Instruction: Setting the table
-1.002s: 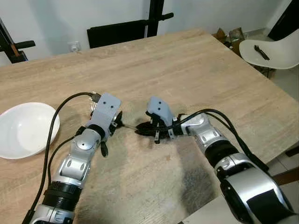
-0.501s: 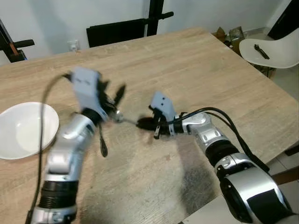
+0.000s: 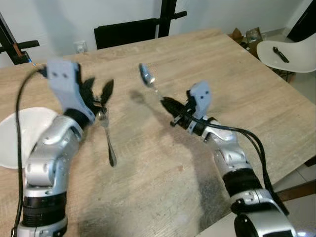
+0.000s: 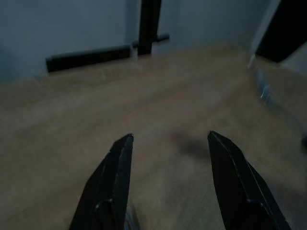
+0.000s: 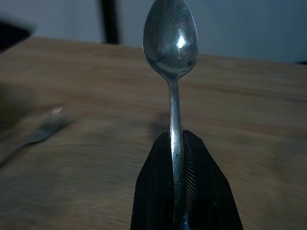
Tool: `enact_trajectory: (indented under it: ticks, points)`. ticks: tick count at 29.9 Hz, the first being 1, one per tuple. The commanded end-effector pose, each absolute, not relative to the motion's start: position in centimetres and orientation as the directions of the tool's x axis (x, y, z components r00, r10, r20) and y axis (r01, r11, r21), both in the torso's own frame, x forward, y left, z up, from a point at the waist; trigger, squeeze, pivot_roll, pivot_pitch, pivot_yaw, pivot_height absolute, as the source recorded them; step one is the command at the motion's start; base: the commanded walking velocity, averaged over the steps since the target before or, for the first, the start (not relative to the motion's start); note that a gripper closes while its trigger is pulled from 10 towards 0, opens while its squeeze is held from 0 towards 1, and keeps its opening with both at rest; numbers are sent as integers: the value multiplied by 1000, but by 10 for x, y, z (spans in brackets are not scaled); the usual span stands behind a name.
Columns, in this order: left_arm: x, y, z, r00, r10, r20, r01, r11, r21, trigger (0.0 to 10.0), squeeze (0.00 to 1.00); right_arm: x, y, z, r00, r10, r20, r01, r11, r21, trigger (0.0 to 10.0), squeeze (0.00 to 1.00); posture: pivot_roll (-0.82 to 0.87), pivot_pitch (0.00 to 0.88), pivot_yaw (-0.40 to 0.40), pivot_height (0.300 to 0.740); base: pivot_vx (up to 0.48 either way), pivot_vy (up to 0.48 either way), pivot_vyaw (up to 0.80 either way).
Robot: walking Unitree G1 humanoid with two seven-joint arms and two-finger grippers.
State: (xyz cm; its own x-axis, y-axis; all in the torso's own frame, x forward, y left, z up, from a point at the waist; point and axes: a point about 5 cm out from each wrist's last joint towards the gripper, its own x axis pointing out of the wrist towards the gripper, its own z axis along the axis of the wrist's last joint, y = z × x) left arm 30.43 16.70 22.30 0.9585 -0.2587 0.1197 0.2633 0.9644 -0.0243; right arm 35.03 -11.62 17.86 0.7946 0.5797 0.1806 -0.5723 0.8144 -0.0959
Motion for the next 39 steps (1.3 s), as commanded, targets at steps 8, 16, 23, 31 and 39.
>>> enact_trajectory:
  ticks: [8, 16, 23, 31, 39]
  points:
    - [285, 150, 198, 959, -281, 35, 280, 959, 34, 10000, 0, 323, -148, 182, 933, 314, 178, -306, 949, -71, 10000, 0, -89, 65, 21, 740, 0, 0, 0]
    - [279, 149, 185, 969, -248, 6, 247, 965, 87, 10000, 0, 315, -178, 190, 962, 223, 159, -195, 965, -173, 10000, 0, -107, 66, 30, 740, 0, 0, 0]
    - [284, 150, 179, 983, -185, 15, 182, 977, 112, 10000, 0, 312, -180, 188, 958, 265, 107, -237, 946, -220, 10000, 0, -111, 66, 15, 740, 0, 0, 0]
    - [285, 158, 170, 994, -111, -5, 111, 982, 153, 10000, 0, 310, -171, 181, 951, 298, 80, -282, 945, -167, 10000, 0, -105, 63, 3, 740, 0, 0, 0]
    - [285, 154, 165, 996, -87, 5, 86, 989, 118, 10000, 0, 310, -172, 177, 963, 252, 90, -243, 964, -104, 10000, 0, -108, 53, -1, 740, 0, 0, 0]
